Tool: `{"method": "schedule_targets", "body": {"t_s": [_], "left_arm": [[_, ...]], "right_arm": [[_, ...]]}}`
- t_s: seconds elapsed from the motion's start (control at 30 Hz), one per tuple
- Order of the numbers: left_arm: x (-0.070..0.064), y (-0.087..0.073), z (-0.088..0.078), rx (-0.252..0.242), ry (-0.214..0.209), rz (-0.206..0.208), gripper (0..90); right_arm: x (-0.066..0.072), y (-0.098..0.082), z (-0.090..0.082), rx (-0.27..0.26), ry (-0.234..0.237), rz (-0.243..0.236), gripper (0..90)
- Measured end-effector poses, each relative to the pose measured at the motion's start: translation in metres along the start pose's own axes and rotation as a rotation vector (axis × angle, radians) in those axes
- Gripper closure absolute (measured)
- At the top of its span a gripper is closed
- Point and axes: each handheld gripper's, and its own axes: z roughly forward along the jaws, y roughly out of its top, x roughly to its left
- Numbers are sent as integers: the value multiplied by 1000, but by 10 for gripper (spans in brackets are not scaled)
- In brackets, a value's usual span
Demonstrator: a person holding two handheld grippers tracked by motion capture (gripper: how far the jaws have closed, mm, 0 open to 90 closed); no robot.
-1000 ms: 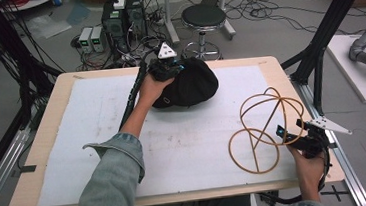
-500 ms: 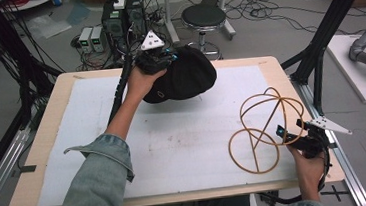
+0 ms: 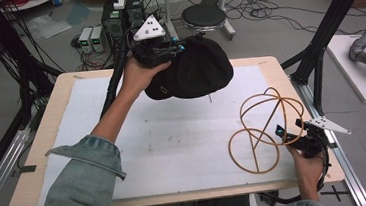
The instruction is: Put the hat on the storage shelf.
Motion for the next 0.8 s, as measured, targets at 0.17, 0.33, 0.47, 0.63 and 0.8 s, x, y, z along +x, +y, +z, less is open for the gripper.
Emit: {"method": "schedule_targets", "body": {"t_s": [0.17,0.33,0.47,0.63,0.8], "left_arm": [[-12,19,-6,-21,-41,11,850],[-21,35,-10,-46,-70,24,850],[-26,42,-12,-66,-87,23,849],[-38,54,-12,-101,-126,17,849],[-51,64,-8,-128,-169,17,850]], "right_arm": [[2,1,0,-5,2,-5,116],[1,0,0,-3,-1,-10,116],[-1,0,-1,-8,-2,-1,116],[0,0,1,-7,-2,-8,117],[1,1,1,-7,0,-9,116]]}}
